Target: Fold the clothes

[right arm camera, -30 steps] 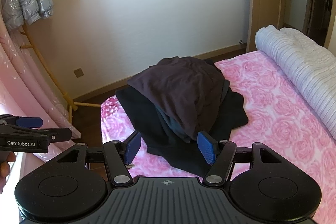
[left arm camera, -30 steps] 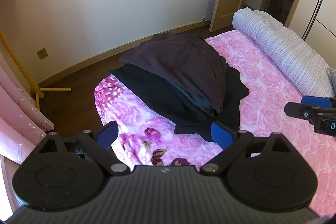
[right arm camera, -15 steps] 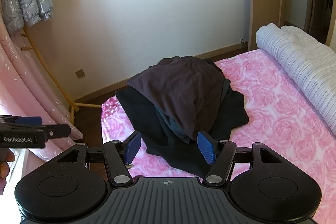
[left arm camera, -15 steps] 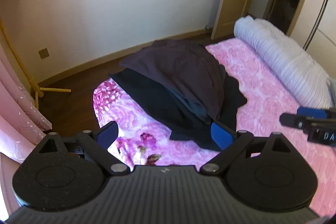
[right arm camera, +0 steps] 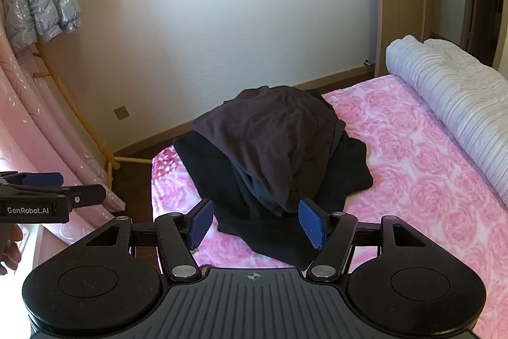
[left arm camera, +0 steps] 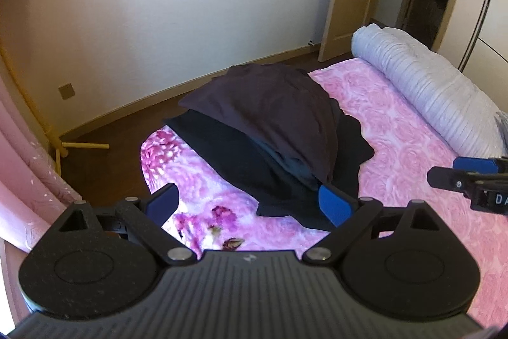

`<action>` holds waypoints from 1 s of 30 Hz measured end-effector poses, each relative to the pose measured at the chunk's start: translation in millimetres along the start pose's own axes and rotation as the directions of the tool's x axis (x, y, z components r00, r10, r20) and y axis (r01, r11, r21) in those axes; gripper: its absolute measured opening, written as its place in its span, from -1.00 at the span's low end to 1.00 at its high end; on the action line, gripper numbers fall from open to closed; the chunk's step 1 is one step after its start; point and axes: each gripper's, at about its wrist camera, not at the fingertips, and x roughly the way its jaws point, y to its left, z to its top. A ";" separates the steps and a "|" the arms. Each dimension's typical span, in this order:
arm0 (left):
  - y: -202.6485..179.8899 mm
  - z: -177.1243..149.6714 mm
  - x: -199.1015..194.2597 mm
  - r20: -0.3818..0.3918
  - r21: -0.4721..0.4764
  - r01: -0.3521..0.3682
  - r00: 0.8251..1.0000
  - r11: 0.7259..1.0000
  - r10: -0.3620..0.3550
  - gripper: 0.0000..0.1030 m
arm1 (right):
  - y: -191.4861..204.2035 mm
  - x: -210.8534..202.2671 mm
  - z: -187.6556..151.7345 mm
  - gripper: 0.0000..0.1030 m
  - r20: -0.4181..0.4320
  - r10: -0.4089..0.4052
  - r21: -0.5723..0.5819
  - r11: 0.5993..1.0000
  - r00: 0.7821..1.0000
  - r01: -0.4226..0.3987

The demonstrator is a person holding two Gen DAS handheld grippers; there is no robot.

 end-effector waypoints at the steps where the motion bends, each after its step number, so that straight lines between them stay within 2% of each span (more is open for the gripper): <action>1: -0.9 -0.8 -0.4 0.004 0.006 0.006 1.000 1.000 -0.006 0.80 | -0.9 0.1 -0.3 0.23 -0.001 0.000 0.001 1.000 1.000 0.000; 5: -3.3 -2.5 -6.0 0.039 0.030 0.010 0.999 1.000 -0.011 0.81 | -3.7 0.2 -1.8 0.24 -0.004 0.006 0.003 1.000 1.000 -0.006; 14: 9.0 6.7 -2.5 0.023 0.044 -0.005 1.000 0.999 0.004 0.81 | 0.2 5.6 -3.3 0.23 -0.004 0.010 -0.011 1.000 1.000 -0.010; 18: 19.6 18.1 23.9 0.000 0.142 0.000 1.000 0.990 0.000 0.81 | -3.7 15.4 -0.9 0.23 0.004 -0.007 -0.026 1.000 1.000 0.007; 21: 29.8 29.1 55.3 -0.003 0.224 -0.013 1.000 0.975 0.013 0.81 | -8.3 29.4 3.2 0.23 -0.001 -0.024 -0.042 0.999 1.000 0.024; 25: 46.0 49.2 116.0 -0.029 0.320 0.025 0.999 0.947 -0.016 0.80 | -14.3 58.6 11.3 0.23 -0.012 -0.040 -0.092 0.995 0.999 0.038; 28: 51.9 65.0 166.7 -0.031 0.420 0.056 0.998 0.906 -0.047 0.80 | -19.1 92.4 19.8 0.23 -0.029 -0.064 -0.141 0.988 0.998 0.059; 30: 53.0 76.2 203.8 -0.033 0.502 0.084 0.996 0.861 -0.078 0.80 | -24.8 122.5 27.0 0.24 -0.055 -0.077 -0.148 0.987 0.996 0.068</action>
